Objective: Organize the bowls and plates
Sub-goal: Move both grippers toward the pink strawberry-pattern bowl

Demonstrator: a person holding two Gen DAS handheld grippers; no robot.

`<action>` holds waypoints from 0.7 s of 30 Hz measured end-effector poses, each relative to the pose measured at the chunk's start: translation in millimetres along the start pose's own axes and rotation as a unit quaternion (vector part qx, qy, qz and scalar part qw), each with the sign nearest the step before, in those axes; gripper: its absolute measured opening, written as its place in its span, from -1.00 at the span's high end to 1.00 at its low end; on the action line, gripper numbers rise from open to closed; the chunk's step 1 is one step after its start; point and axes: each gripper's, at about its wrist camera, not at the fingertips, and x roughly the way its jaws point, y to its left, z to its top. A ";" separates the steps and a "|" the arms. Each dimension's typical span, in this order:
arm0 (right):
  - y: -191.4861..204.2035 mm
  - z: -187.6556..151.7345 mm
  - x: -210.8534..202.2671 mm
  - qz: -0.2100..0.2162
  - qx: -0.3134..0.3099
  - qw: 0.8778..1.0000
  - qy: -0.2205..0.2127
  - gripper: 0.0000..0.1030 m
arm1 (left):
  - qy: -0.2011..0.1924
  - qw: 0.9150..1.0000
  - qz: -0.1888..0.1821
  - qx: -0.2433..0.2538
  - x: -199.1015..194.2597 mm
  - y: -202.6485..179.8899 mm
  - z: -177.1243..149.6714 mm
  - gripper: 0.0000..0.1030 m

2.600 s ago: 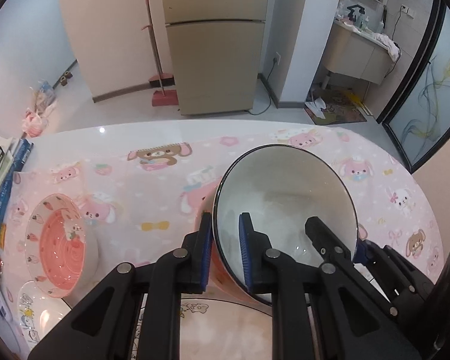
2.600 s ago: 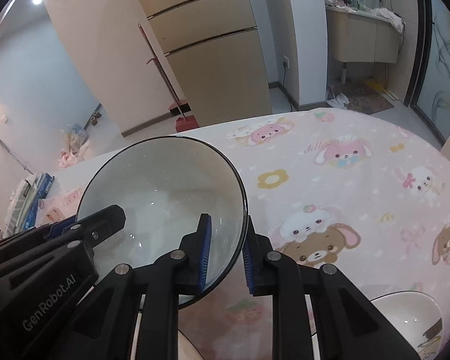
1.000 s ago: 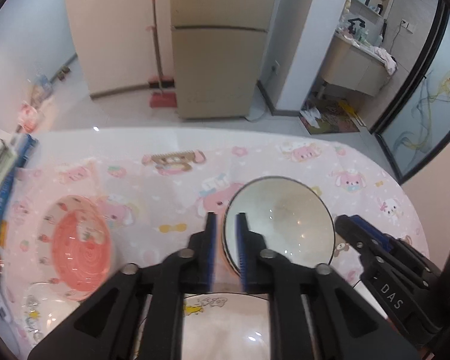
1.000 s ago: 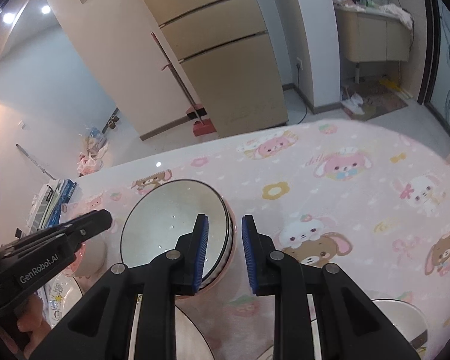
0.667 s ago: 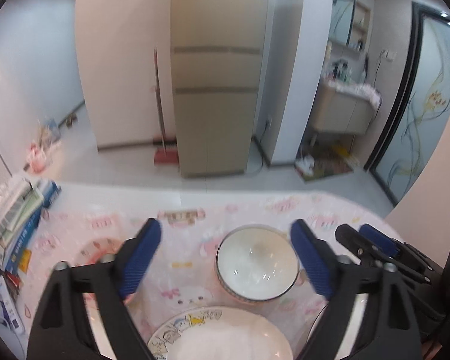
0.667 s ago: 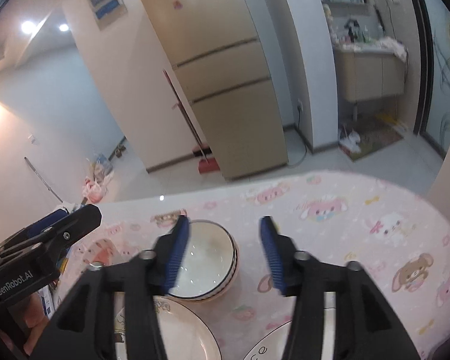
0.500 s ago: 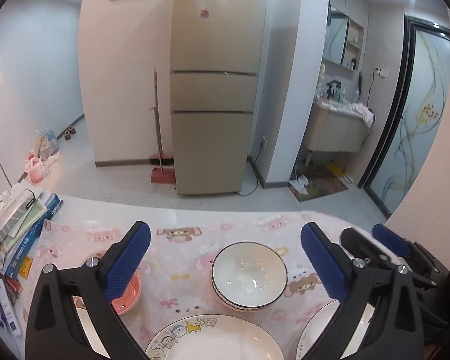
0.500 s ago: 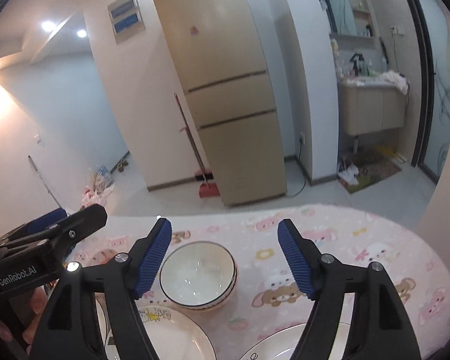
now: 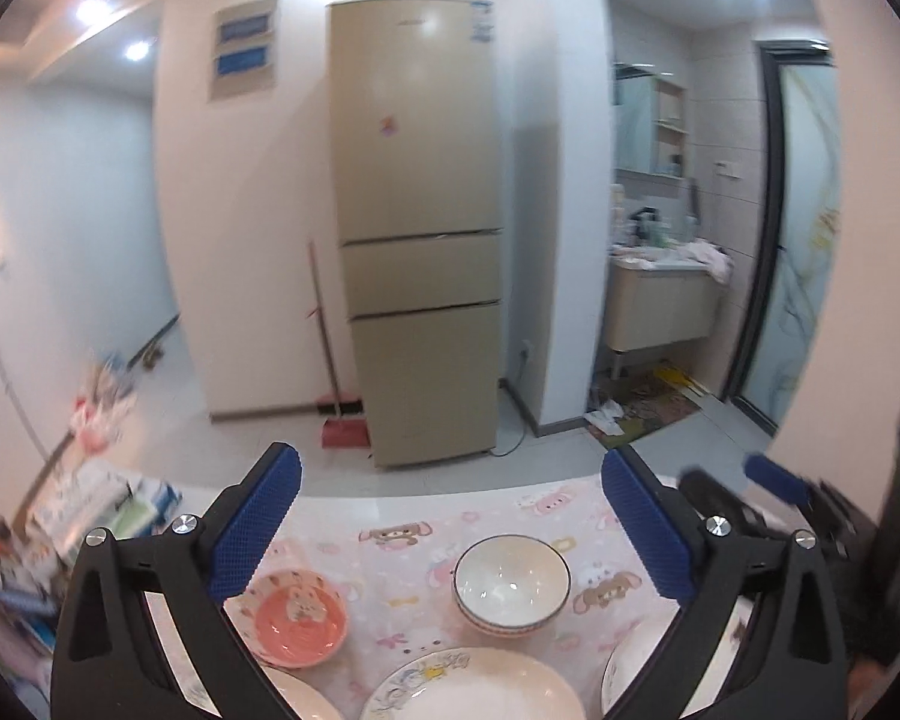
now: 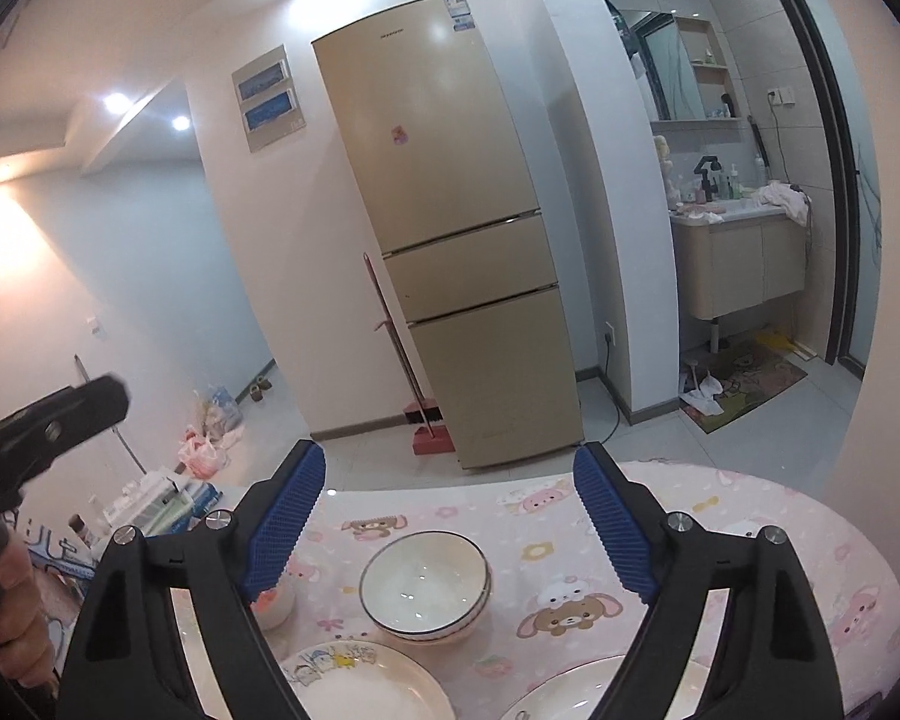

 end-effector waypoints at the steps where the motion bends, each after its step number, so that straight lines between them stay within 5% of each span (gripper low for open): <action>1: 4.5 0.4 -4.3 0.004 0.000 1.000 -0.002 -0.68 | -0.006 1.000 0.001 0.006 -8.4 4.7 -1.8 -0.95; 13: 113.8 25.1 -11.1 0.059 -0.016 0.998 -0.008 -0.68 | -0.020 0.997 0.060 -0.036 -38.5 95.5 -16.0 -0.95; 16: 135.6 21.4 5.8 0.083 0.009 0.996 0.005 -0.68 | -0.019 0.990 0.121 -0.068 -32.8 122.6 -33.8 -0.95; 21: 170.7 2.2 46.5 0.075 -0.001 0.996 0.038 -0.68 | 0.031 0.989 0.104 -0.100 10.0 158.2 -60.5 -0.95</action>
